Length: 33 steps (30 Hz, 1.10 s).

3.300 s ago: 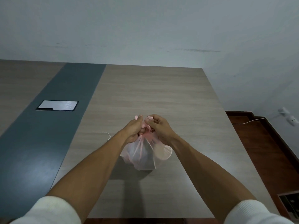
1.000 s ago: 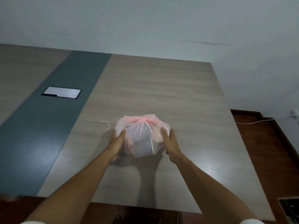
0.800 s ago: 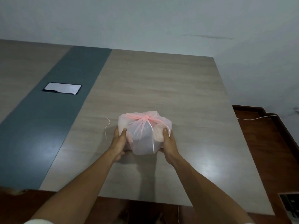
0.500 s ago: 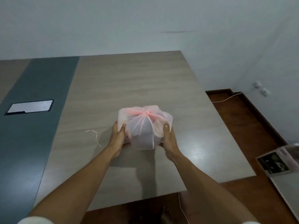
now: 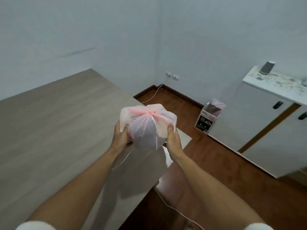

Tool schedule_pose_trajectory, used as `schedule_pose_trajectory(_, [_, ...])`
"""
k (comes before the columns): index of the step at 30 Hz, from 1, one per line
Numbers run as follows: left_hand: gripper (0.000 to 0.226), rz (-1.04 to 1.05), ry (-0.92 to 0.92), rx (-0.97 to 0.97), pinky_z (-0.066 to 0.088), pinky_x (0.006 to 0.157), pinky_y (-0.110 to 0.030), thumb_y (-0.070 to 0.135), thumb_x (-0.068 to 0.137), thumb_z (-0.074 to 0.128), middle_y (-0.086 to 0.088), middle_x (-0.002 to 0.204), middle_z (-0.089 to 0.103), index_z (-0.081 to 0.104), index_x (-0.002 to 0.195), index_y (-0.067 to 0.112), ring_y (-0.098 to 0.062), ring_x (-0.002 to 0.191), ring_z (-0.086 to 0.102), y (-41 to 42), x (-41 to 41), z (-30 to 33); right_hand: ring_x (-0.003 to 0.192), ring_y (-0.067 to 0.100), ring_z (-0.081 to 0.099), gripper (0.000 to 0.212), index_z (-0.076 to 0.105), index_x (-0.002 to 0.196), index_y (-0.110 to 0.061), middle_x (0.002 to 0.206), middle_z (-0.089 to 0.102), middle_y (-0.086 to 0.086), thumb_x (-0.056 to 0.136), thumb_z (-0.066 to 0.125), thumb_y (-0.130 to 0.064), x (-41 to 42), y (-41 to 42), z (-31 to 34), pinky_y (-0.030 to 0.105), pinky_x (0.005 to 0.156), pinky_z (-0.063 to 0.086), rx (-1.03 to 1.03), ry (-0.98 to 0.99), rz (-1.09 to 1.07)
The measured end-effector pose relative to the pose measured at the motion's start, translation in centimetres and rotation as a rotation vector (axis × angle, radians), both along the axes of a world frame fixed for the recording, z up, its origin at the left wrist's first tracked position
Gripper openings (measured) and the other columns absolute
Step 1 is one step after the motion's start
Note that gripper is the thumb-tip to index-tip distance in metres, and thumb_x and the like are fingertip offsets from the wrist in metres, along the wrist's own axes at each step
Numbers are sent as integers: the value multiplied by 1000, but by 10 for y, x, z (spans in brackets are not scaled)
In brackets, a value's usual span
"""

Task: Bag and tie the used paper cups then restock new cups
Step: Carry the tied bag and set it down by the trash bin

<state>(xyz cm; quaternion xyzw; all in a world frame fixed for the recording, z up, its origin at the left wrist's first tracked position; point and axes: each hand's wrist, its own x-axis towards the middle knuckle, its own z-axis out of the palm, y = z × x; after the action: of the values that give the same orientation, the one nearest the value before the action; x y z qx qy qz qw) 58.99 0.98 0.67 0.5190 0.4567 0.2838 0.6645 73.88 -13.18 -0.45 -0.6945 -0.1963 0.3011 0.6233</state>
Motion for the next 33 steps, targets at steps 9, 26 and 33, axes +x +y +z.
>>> schedule_pose_trajectory(9, [52, -327, -37, 63, 62, 63, -33, 42, 105, 49, 0, 138, 48, 27, 152, 42, -22, 110, 60, -69, 196, 6, 126, 24, 57, 45, 57, 138, -14, 137, 62, 11, 110, 34, -40, 160, -104, 4, 42, 112, 43, -13, -123, -368])
schedule_pose_trajectory(26, [40, -322, -75, -70, 58, 86, -56, 37, 106, 47, 1, 131, 55, 38, 144, 42, -21, 106, 63, -185, 480, 9, 115, 22, 58, 48, 45, 134, -27, 125, 59, 1, 103, 31, -61, 427, -226, 0, 45, 105, 47, -60, -87, -420])
schedule_pose_trajectory(33, [42, -306, -73, -89, 58, 62, -32, 37, 107, 44, 9, 120, 57, 35, 148, 40, -14, 101, 63, -142, 568, -9, 123, 28, 57, 48, 51, 133, -29, 133, 60, 5, 92, 38, -51, 511, -180, -13, 56, 108, 45, -39, 46, -409])
